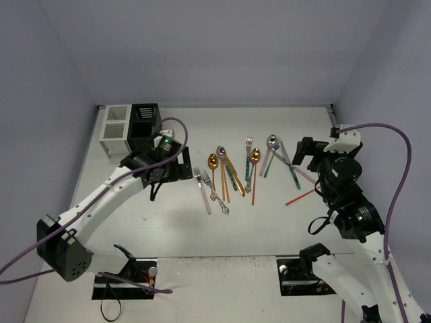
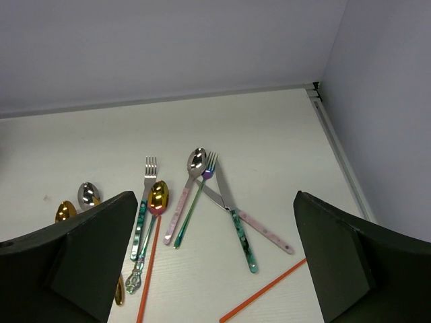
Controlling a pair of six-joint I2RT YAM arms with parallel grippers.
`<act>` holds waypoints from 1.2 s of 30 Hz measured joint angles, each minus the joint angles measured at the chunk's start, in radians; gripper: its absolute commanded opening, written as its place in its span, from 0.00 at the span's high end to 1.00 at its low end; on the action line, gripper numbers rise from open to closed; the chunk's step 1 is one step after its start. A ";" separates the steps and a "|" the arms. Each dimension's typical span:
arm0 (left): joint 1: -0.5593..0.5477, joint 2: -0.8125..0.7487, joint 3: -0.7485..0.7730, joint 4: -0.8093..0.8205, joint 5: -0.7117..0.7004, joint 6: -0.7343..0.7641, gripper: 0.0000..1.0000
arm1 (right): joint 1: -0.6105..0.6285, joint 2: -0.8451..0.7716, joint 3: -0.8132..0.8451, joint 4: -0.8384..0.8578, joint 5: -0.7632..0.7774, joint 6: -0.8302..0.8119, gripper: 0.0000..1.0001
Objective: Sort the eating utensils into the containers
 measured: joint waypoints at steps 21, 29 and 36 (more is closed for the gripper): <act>-0.133 0.580 0.134 0.117 -0.052 -0.210 0.42 | 0.000 -0.034 -0.051 -0.052 0.069 0.003 0.00; -0.133 0.626 0.148 0.129 -0.053 -0.225 0.57 | 0.000 -0.075 -0.054 -0.074 0.073 0.002 0.00; -0.128 0.643 0.147 0.140 -0.056 -0.242 0.82 | 0.000 -0.104 -0.055 -0.098 0.083 -0.001 0.00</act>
